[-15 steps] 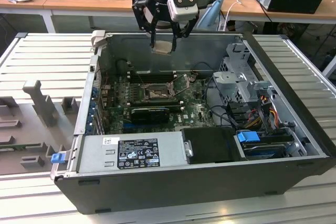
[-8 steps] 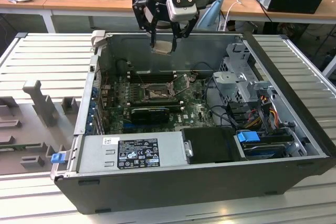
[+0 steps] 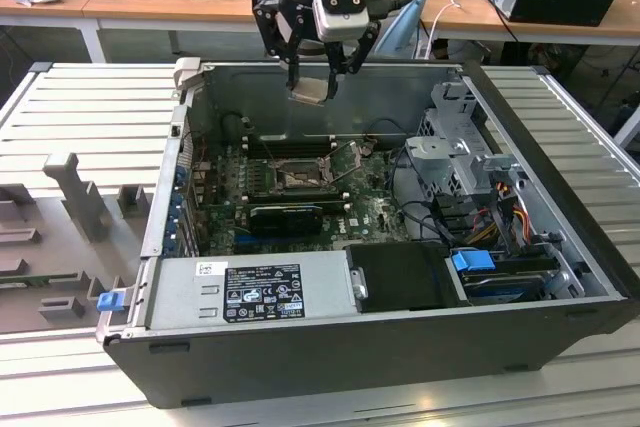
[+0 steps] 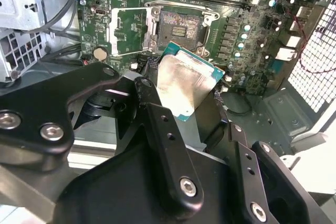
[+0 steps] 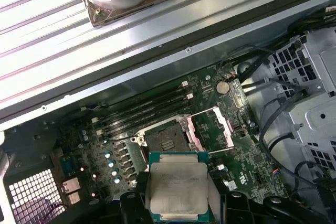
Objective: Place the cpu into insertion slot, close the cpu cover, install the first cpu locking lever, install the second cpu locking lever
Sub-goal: 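Place the cpu into insertion slot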
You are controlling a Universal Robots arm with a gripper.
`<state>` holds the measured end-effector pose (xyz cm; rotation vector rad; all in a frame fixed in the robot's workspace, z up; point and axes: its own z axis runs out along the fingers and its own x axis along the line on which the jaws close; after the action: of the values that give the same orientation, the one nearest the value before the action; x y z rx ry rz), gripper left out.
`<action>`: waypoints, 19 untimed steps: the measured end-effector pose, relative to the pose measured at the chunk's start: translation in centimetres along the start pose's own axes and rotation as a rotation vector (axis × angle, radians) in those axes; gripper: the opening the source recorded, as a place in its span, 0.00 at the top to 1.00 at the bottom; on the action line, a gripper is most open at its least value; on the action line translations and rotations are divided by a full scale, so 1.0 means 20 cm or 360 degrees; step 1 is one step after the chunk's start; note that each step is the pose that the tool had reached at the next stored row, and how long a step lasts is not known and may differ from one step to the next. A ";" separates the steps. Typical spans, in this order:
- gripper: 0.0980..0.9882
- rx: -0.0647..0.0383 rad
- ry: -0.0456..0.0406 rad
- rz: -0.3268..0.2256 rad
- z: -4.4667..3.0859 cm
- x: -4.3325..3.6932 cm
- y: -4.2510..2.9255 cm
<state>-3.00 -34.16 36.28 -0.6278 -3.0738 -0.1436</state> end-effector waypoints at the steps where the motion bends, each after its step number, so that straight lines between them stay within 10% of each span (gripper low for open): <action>1: 0.52 0.0000 -0.0001 0.0009 0.000 0.000 0.000; 19: 0.52 -0.0001 -0.0016 0.0175 0.020 -0.001 -0.002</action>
<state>-2.99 -34.16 35.87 -0.7978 -3.0390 -0.1410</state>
